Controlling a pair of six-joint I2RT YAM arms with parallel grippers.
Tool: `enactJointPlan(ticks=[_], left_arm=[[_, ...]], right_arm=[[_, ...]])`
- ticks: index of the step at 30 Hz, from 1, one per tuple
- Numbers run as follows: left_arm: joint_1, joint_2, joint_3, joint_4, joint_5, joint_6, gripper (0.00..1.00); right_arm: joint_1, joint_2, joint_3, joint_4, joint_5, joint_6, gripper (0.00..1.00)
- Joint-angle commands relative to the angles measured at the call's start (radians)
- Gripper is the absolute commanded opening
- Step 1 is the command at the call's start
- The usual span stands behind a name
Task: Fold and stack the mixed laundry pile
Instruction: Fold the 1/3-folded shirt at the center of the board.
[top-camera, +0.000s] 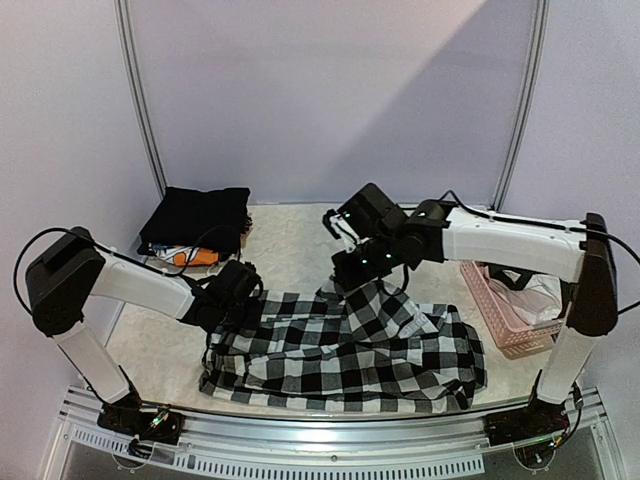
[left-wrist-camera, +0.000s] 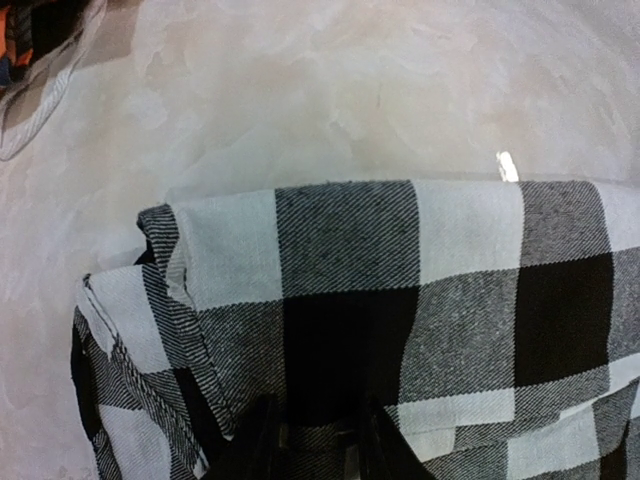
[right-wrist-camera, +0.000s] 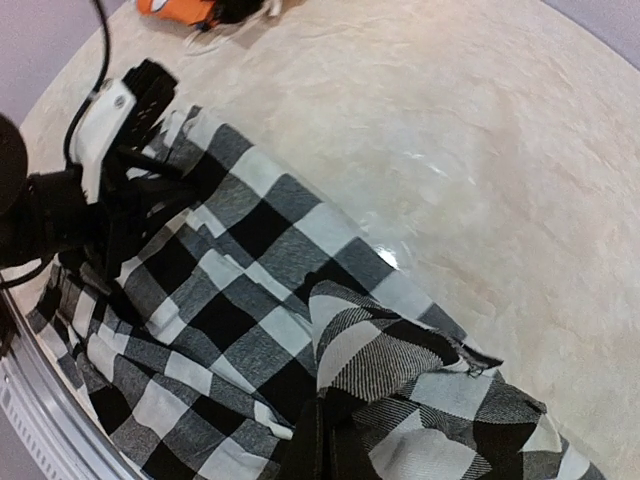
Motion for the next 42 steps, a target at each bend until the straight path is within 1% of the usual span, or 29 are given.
enactJointPlan(ticks=[1, 4, 6, 8, 12, 15, 17, 18, 20, 23, 26, 28, 30, 33, 35, 39, 42], left_arm=[[-0.004, 0.000, -0.036, -0.028, 0.050, 0.000, 0.28], [-0.004, -0.009, -0.046, -0.023, 0.051, -0.003, 0.28], [-0.004, -0.016, -0.051, -0.021, 0.053, -0.003, 0.28], [-0.004, -0.026, -0.057, -0.022, 0.054, -0.003, 0.28], [-0.004, -0.074, -0.071, -0.029, 0.056, 0.004, 0.31], [-0.007, -0.117, -0.071, -0.045, 0.055, 0.010, 0.35], [-0.013, -0.147, -0.065, -0.064, 0.053, 0.016, 0.38], [-0.018, -0.161, -0.063, -0.073, 0.048, 0.018, 0.39], [-0.027, -0.197, -0.055, -0.097, 0.036, 0.020, 0.43], [-0.044, -0.262, -0.039, -0.150, 0.020, 0.027, 0.53], [-0.064, -0.332, -0.025, -0.192, 0.011, 0.046, 0.65], [-0.075, -0.374, -0.017, -0.211, 0.022, 0.054, 0.70], [-0.079, -0.410, -0.011, -0.225, 0.045, 0.058, 0.74], [-0.081, -0.444, 0.008, -0.236, 0.100, 0.065, 0.78], [-0.082, -0.446, 0.031, -0.231, 0.154, 0.068, 0.80], [-0.082, -0.424, 0.054, -0.157, 0.267, 0.057, 0.81], [-0.082, -0.363, 0.112, -0.183, 0.293, 0.037, 0.80]], right_arm=[[0.075, 0.132, 0.142, -0.127, -0.055, -0.226, 0.01], [0.092, 0.208, 0.170, -0.145, -0.060, -0.260, 0.01], [0.093, 0.227, 0.153, -0.138, -0.064, -0.266, 0.01], [0.093, 0.226, 0.115, -0.124, -0.066, -0.265, 0.04], [0.092, 0.170, 0.011, -0.110, -0.097, -0.262, 0.17], [0.092, 0.110, -0.065, -0.103, -0.078, -0.242, 0.30], [0.093, 0.072, -0.102, -0.094, -0.069, -0.226, 0.34], [0.093, 0.043, -0.122, -0.073, -0.082, -0.222, 0.38], [0.093, 0.000, -0.164, -0.036, -0.118, -0.211, 0.49], [0.092, -0.062, -0.218, 0.026, -0.196, -0.194, 0.57], [0.092, -0.124, -0.271, 0.088, -0.244, -0.177, 0.63], [0.093, -0.166, -0.305, 0.113, -0.221, -0.150, 0.67], [0.088, -0.202, -0.331, 0.124, -0.159, -0.109, 0.72], [0.046, -0.247, -0.384, 0.129, -0.077, -0.032, 0.73], [0.000, -0.276, -0.435, 0.148, -0.051, 0.047, 0.73], [-0.055, -0.340, -0.557, 0.212, -0.046, 0.126, 0.71], [-0.061, -0.381, -0.615, 0.241, -0.055, 0.142, 0.71]])
